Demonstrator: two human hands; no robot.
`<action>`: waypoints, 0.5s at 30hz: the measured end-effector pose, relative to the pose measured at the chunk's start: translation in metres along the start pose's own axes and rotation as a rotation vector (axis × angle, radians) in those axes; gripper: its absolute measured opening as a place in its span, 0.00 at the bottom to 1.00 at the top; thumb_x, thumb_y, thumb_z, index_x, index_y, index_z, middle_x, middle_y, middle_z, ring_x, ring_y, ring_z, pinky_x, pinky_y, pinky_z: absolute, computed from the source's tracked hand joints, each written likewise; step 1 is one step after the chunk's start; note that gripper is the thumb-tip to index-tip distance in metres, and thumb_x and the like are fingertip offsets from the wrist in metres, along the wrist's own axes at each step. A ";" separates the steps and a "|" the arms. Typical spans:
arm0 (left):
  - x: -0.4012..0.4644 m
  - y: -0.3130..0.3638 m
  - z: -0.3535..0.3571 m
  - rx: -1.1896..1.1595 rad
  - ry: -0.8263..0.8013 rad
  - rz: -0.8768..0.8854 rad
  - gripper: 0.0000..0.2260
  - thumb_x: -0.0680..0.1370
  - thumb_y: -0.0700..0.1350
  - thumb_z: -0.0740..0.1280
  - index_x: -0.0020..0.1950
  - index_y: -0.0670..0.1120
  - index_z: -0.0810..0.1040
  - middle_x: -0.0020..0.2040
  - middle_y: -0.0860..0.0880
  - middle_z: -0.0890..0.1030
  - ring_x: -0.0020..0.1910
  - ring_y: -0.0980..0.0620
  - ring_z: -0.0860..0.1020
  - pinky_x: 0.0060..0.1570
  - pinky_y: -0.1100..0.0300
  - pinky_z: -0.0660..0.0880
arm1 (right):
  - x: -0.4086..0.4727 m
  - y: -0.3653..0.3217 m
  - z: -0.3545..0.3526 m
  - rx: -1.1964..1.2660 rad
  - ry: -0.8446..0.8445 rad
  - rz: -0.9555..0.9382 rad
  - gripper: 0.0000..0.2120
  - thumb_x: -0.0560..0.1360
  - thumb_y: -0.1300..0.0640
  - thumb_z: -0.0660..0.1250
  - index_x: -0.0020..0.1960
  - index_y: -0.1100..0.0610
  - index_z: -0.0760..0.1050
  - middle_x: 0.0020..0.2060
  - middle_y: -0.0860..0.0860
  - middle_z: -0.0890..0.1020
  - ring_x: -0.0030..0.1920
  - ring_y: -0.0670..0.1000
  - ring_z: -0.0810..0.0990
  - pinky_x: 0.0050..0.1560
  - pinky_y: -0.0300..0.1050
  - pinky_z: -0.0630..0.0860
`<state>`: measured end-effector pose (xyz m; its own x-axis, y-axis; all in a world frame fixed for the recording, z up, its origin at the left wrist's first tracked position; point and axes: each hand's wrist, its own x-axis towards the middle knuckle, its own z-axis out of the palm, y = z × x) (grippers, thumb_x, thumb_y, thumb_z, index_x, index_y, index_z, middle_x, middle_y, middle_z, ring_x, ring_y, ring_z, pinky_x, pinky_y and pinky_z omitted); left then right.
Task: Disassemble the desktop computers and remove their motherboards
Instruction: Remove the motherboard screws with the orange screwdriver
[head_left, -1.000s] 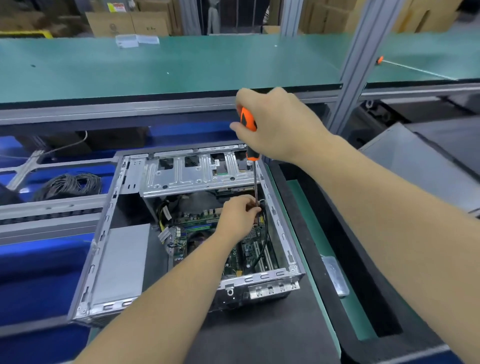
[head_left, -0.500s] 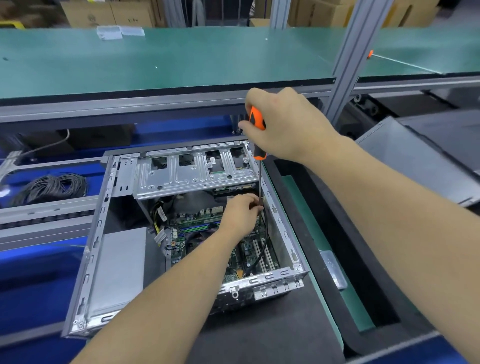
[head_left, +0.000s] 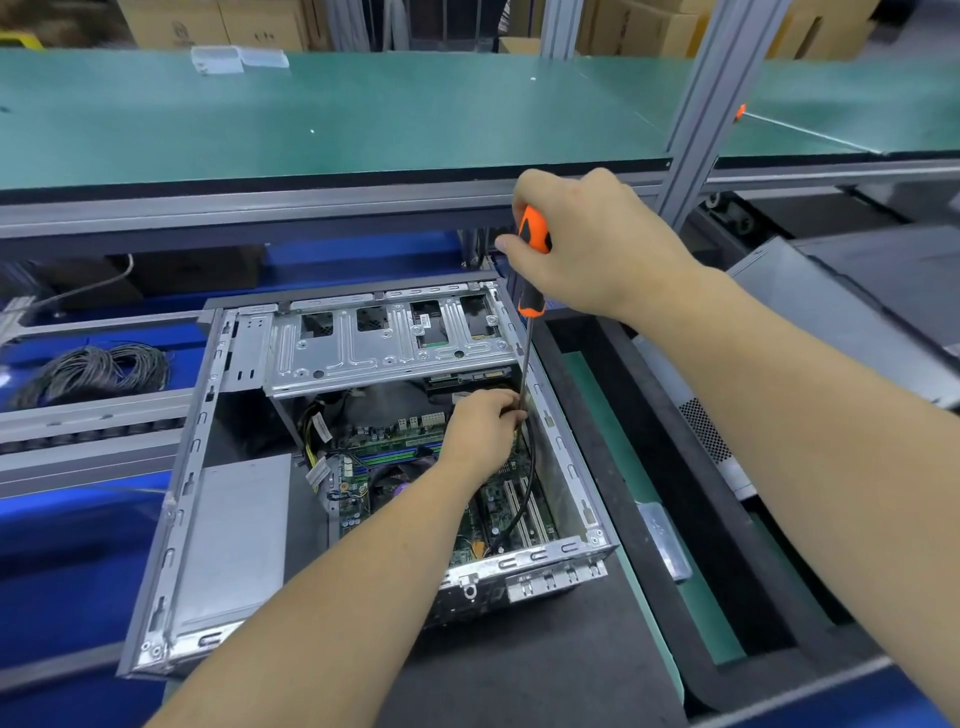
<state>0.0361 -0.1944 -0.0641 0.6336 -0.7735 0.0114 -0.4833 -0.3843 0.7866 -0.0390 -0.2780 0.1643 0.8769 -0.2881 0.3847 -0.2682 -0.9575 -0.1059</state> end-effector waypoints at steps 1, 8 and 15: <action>0.001 -0.001 0.000 -0.008 0.015 -0.005 0.07 0.81 0.40 0.66 0.46 0.44 0.83 0.49 0.55 0.80 0.42 0.54 0.75 0.41 0.65 0.70 | 0.000 0.000 0.000 0.002 0.002 -0.004 0.14 0.79 0.45 0.63 0.54 0.57 0.71 0.38 0.55 0.75 0.41 0.61 0.75 0.42 0.51 0.75; 0.002 -0.003 0.001 -0.015 0.033 -0.024 0.09 0.81 0.40 0.67 0.58 0.41 0.84 0.60 0.48 0.83 0.51 0.51 0.79 0.50 0.64 0.70 | 0.002 -0.002 0.002 0.001 -0.008 -0.008 0.14 0.80 0.46 0.63 0.53 0.57 0.70 0.38 0.55 0.75 0.40 0.61 0.75 0.41 0.49 0.74; 0.003 -0.005 0.005 -0.039 0.022 -0.005 0.07 0.81 0.39 0.67 0.53 0.43 0.85 0.46 0.53 0.82 0.32 0.62 0.71 0.32 0.69 0.65 | 0.002 -0.002 0.003 -0.003 -0.008 -0.011 0.15 0.80 0.45 0.63 0.54 0.57 0.71 0.38 0.55 0.75 0.40 0.61 0.75 0.41 0.51 0.76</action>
<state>0.0370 -0.1977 -0.0710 0.6495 -0.7601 0.0210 -0.4563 -0.3675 0.8104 -0.0353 -0.2768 0.1626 0.8830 -0.2780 0.3783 -0.2598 -0.9605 -0.0994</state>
